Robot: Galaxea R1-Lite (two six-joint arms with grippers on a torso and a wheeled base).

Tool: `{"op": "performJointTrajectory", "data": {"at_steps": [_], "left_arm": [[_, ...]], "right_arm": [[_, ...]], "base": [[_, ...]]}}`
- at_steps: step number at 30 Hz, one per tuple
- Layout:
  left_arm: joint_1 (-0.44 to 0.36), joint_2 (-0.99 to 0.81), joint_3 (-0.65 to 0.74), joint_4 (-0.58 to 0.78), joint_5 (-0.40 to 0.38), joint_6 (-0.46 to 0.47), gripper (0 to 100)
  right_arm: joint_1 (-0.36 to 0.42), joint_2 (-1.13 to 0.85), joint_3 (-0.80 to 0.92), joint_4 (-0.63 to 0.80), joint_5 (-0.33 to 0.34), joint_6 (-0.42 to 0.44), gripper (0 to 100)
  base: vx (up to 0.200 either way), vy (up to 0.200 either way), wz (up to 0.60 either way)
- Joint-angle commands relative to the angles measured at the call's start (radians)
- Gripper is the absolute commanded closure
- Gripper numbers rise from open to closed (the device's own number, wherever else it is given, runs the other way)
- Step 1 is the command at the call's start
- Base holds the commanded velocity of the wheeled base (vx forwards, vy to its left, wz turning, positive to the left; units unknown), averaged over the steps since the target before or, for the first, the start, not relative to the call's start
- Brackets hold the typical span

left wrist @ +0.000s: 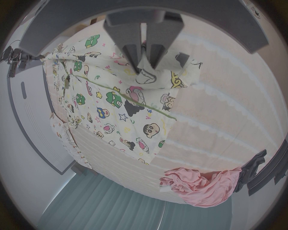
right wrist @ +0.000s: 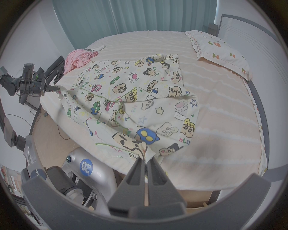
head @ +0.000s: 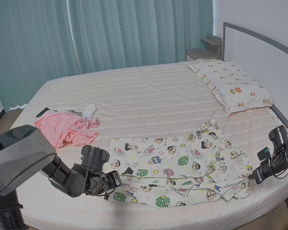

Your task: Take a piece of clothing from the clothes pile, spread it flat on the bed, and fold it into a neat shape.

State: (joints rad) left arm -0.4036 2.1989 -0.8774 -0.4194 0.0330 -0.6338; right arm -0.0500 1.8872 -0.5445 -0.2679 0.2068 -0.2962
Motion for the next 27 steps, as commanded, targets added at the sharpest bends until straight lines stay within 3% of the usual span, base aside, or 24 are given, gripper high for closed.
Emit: {"op": "performJointTrajectory", "data": {"at_steps": [1,18,24,27], "left_arm": [[0.011,0.071,-0.049,-0.001,0.001,-0.001,100],[0.028,0.140,-0.181,-0.004,0.015,-0.070,100],[0.040,0.154,-0.184,-0.006,0.015,-0.070,100],[0.046,0.162,-0.192,-0.007,0.015,-0.069,100]], "right_arm": [[-0.002,0.050,-0.045,0.001,0.000,0.006,100],[-0.007,0.142,-0.183,-0.001,-0.012,0.043,100],[-0.002,0.168,-0.250,-0.001,-0.015,0.126,100],[-0.002,0.185,-0.275,0.002,-0.018,0.127,100]], "base": [[0.000,0.000,0.00],[0.000,0.000,0.00],[0.000,0.000,0.00],[0.000,0.000,0.00]]}}
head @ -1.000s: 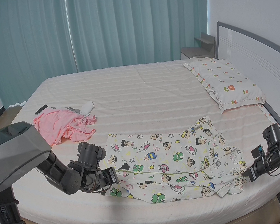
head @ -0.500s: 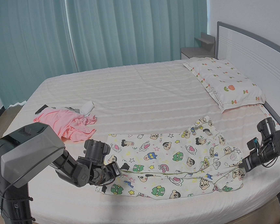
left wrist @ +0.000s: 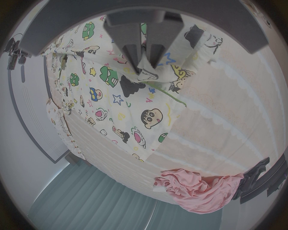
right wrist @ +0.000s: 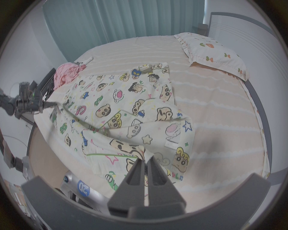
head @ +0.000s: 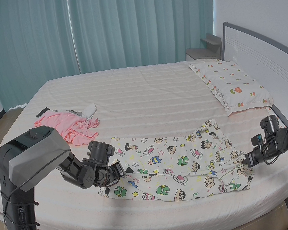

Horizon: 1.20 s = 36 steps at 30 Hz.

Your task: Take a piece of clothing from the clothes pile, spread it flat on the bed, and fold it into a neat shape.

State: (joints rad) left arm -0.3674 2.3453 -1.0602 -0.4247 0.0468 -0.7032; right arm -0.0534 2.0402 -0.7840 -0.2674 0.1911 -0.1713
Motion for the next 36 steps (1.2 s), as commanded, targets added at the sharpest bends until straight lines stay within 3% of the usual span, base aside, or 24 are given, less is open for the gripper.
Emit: {"op": "performJointTrajectory", "data": {"at_steps": [1,5,12,13,14,15,23,28,31,33,36], "left_arm": [[0.010,0.019,-0.014,-0.002,0.001,0.001,100],[0.012,0.035,-0.041,0.001,0.002,-0.001,100],[0.012,0.057,-0.064,0.003,0.005,-0.002,100],[0.012,0.063,-0.073,0.004,0.005,-0.006,0],[0.012,0.068,-0.080,0.004,0.007,-0.010,0],[0.012,0.075,-0.089,0.004,0.013,-0.021,0],[0.030,0.085,-0.129,0.001,0.061,-0.078,0],[0.101,-0.004,-0.086,0.004,0.050,-0.113,0],[0.145,-0.061,-0.035,0.000,-0.001,-0.119,0],[0.188,-0.129,0.040,-0.005,-0.088,-0.148,0],[0.206,-0.190,0.106,-0.005,-0.162,-0.182,0]], "right_arm": [[0.001,0.038,-0.037,0.002,-0.013,0.003,100],[0.001,0.081,-0.061,-0.004,-0.062,0.004,100],[0.000,0.092,-0.083,-0.003,-0.064,0.007,100],[0.001,0.092,-0.083,-0.003,-0.064,0.007,100],[0.003,0.094,-0.084,-0.003,-0.064,0.006,100],[0.004,0.094,-0.086,-0.003,-0.064,0.007,0],[-0.008,0.090,-0.100,-0.013,-0.062,0.102,0],[-0.066,-0.008,-0.043,-0.019,-0.022,0.219,0],[-0.072,-0.080,0.057,-0.075,0.056,0.322,0],[-0.066,-0.126,0.200,-0.203,0.105,0.432,0],[-0.049,-0.127,0.319,-0.340,0.130,0.519,0]], "base": [[0.000,0.000,0.00],[0.000,0.000,0.00],[0.000,0.000,0.00],[0.000,0.000,0.00],[0.000,0.000,0.00],[0.000,0.000,0.00],[0.000,0.000,0.00],[0.000,0.000,0.00],[0.000,0.000,0.00],[0.000,0.000,0.00],[0.000,0.000,0.00]]}}
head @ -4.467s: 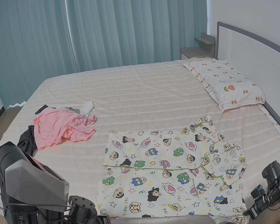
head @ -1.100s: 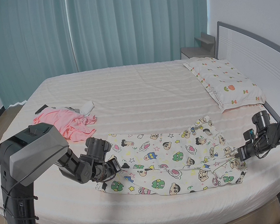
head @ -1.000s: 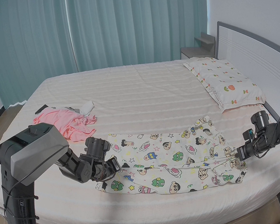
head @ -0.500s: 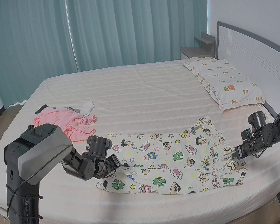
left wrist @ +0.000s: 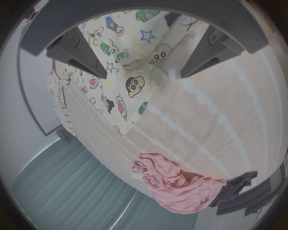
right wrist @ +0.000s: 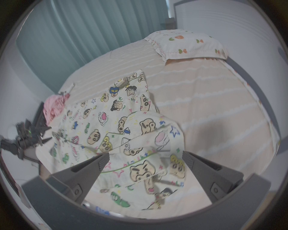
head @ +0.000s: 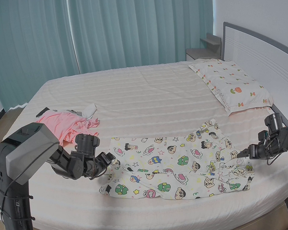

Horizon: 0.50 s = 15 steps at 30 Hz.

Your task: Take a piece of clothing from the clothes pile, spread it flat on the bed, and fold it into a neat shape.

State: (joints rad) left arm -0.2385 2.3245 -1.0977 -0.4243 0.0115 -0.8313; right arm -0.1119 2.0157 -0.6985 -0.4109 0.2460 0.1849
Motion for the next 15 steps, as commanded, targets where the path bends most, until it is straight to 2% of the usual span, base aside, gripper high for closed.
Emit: {"op": "performJointTrajectory", "data": {"at_steps": [1,2,5,8,10,12,15], "left_arm": [[0.085,-0.205,0.188,-0.010,-0.169,-0.069,0],[0.096,-0.247,0.242,-0.024,-0.219,-0.086,0],[0.104,-0.304,0.335,-0.079,-0.292,-0.124,0],[0.102,-0.350,0.476,-0.228,-0.337,-0.190,0],[0.097,-0.353,0.550,-0.330,-0.341,-0.220,0],[0.094,-0.346,0.611,-0.439,-0.343,-0.249,0],[0.093,-0.320,0.651,-0.553,-0.341,-0.266,0]], "right_arm": [[0.031,-0.097,0.295,-0.284,0.081,0.222,0],[0.057,-0.089,0.353,-0.379,0.082,0.300,0],[0.107,-0.065,0.409,-0.529,0.078,0.466,0],[0.184,-0.012,0.427,-0.717,0.047,0.686,0],[0.212,0.035,0.430,-0.786,-0.004,0.745,0],[0.245,0.090,0.445,-0.821,-0.060,0.746,0],[0.253,0.121,0.473,-0.844,-0.103,0.748,0]], "base": [[0.000,0.000,0.00],[0.000,0.000,0.00],[0.000,0.000,0.00],[0.000,0.000,0.00],[0.000,0.000,0.00],[0.000,0.000,0.00],[0.000,0.000,0.00]]}}
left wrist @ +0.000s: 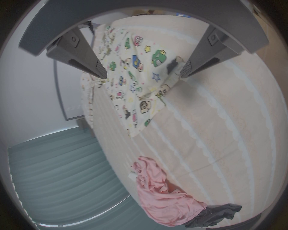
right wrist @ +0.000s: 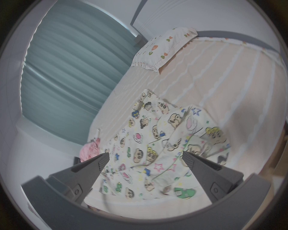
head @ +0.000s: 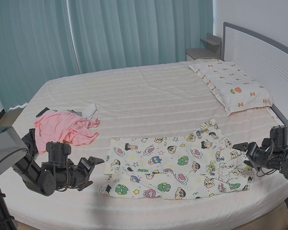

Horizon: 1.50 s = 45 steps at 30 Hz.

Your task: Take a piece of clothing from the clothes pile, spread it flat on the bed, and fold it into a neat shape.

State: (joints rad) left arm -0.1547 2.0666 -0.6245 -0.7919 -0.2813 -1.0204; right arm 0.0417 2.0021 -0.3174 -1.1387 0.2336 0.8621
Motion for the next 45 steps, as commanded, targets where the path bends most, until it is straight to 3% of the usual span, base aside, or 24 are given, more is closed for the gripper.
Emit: {"op": "performJointTrajectory", "data": {"at_steps": [1,13,22,29,45], "left_arm": [[0.007,-0.048,0.183,-0.208,-0.047,-0.076,0],[-0.006,0.026,0.219,-0.280,-0.032,-0.067,0],[-0.019,0.050,0.249,-0.351,-0.013,-0.064,0],[-0.022,0.055,0.249,-0.352,-0.010,-0.064,0],[-0.032,0.067,0.246,-0.354,0.025,-0.064,0]], "right_arm": [[0.098,0.139,0.101,-0.127,-0.092,0.071,0],[0.073,0.253,0.135,-0.257,-0.139,0.066,0],[0.079,0.288,0.136,-0.268,-0.165,0.011,0],[0.092,0.343,0.123,-0.354,-0.188,0.009,0],[0.124,0.354,0.092,-0.385,-0.234,0.014,0]], "base": [[0.000,0.000,0.00],[0.000,0.000,0.00],[0.000,0.000,0.00],[0.000,0.000,0.00],[0.000,0.000,0.00]]}}
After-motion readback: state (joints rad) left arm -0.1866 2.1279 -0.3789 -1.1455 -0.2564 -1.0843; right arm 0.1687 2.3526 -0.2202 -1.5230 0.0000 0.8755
